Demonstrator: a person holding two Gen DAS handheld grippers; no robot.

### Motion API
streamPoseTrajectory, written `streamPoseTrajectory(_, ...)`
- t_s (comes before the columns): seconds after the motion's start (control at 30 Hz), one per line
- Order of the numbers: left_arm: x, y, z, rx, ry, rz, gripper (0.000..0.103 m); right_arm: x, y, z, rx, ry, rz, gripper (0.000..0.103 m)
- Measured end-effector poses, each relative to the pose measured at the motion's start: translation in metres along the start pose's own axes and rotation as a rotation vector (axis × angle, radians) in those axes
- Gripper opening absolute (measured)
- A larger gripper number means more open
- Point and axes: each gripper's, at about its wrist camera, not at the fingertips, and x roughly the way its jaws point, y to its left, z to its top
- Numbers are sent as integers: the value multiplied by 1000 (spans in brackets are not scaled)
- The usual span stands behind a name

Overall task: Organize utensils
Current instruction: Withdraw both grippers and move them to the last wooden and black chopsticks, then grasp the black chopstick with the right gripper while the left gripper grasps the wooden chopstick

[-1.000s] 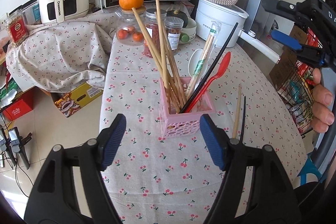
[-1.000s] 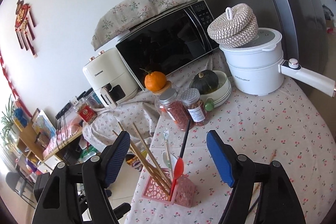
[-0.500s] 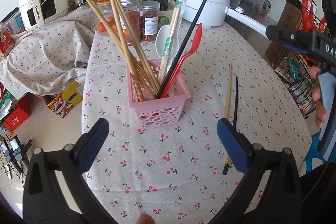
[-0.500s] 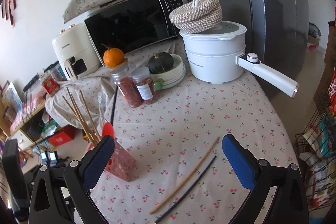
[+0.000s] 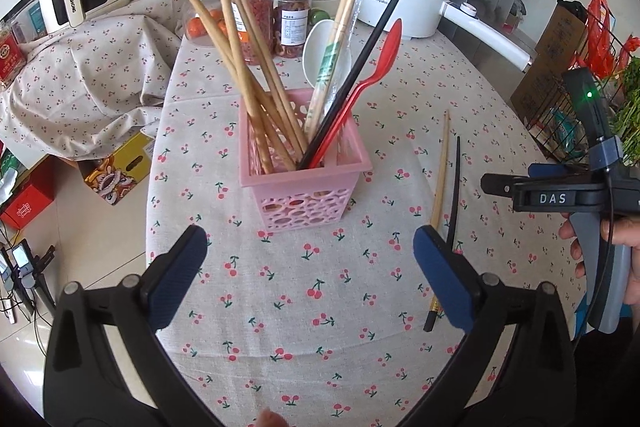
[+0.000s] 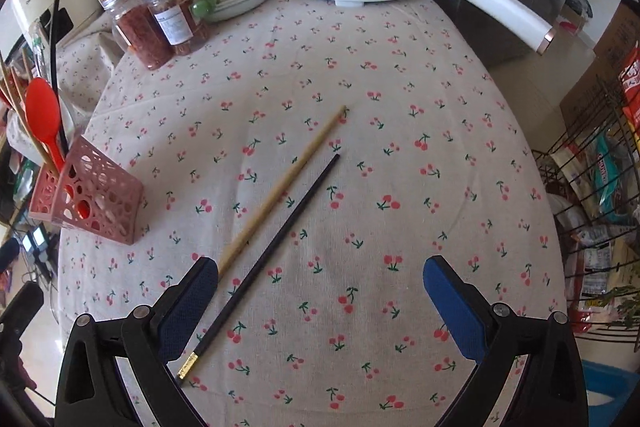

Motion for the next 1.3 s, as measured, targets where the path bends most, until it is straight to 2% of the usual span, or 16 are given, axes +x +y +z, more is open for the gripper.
streamPoseTrajectory(0.23, 1, -3, -4, -8, 6, -43, 102, 33, 9, -3, 17, 100, -27, 103)
streamPoseTrajectory(0.33, 1, -4, -4, -6, -3, -51, 102, 49, 9, -3, 23, 126, -81, 103)
streamPoseTrajectory(0.4, 1, -6, -5, -5, -2, -64, 102, 57, 6, -4, 46, 143, -54, 103)
streamPoseTrajectory(0.47, 1, -9, -5, 2, 7, -81, 102, 61, 7, -4, 46, 161, -90, 103)
streamPoseTrajectory(0.73, 4, -31, -5, 75, 54, -101, 102, 63, 9, -6, -11, 187, -75, 103)
streamPoseTrajectory(0.87, 13, -46, -6, 154, 107, -58, 102, 58, 3, -21, -58, 206, -55, 100)
streamPoseTrajectory(0.97, 21, -60, -10, 195, 147, -47, 102, 48, -4, -28, -73, 186, -51, 76)
streamPoseTrajectory(1.03, 24, -69, -9, 202, 162, -55, 102, 39, -11, -31, -71, 173, -45, 49)
streamPoseTrajectory(1.07, 24, -73, -8, 204, 162, -58, 102, 36, -16, -32, -70, 169, -43, 43)
streamPoseTrajectory(1.13, 24, -81, -5, 208, 154, -60, 102, 32, -26, -33, -61, 167, -30, 21)
streamPoseTrajectory(1.23, 26, -93, -1, 215, 151, -62, 102, 28, -44, -30, -43, 146, 18, 9)
streamPoseTrajectory(1.3, 30, -102, 1, 216, 156, -62, 102, 23, -58, -25, -26, 116, 26, 9)
